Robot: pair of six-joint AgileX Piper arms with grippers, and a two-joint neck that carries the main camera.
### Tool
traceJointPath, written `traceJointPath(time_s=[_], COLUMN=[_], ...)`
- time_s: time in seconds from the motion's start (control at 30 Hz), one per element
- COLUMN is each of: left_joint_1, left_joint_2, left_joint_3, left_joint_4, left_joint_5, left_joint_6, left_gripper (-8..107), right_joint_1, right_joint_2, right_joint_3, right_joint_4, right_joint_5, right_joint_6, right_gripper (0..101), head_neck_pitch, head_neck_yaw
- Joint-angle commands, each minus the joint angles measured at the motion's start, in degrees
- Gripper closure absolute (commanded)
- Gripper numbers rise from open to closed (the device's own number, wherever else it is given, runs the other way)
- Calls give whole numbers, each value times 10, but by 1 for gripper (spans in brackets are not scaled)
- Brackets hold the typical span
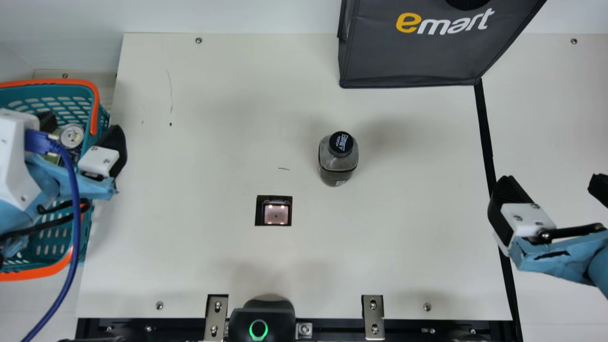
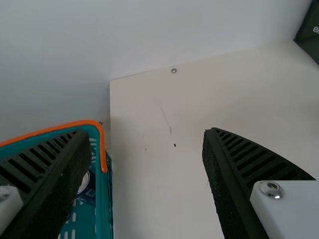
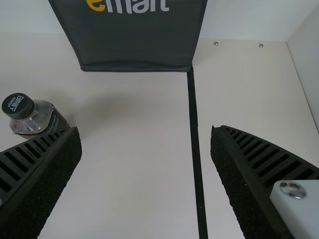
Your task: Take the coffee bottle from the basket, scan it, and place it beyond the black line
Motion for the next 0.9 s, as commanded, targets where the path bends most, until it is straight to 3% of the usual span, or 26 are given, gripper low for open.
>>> traceJointPath(time_s=[0.0,0.87], left_joint_1=[7,50], left_joint_2=[-8,-102], left_joint_3=[9,81], left_joint_4=[-3,-2], left_joint_5=[1,41], left_joint_6=[0,-24], left_gripper=[9,9], right_joint_1=[0,0], right_joint_2=[0,0], right_joint_3=[0,0], right_joint_4=[0,0], right_joint_5=[0,1], right_joint_6=[0,0], right_gripper=[10,10], head_neck_pitch=[-15,-15], head_neck_yaw=[1,1])
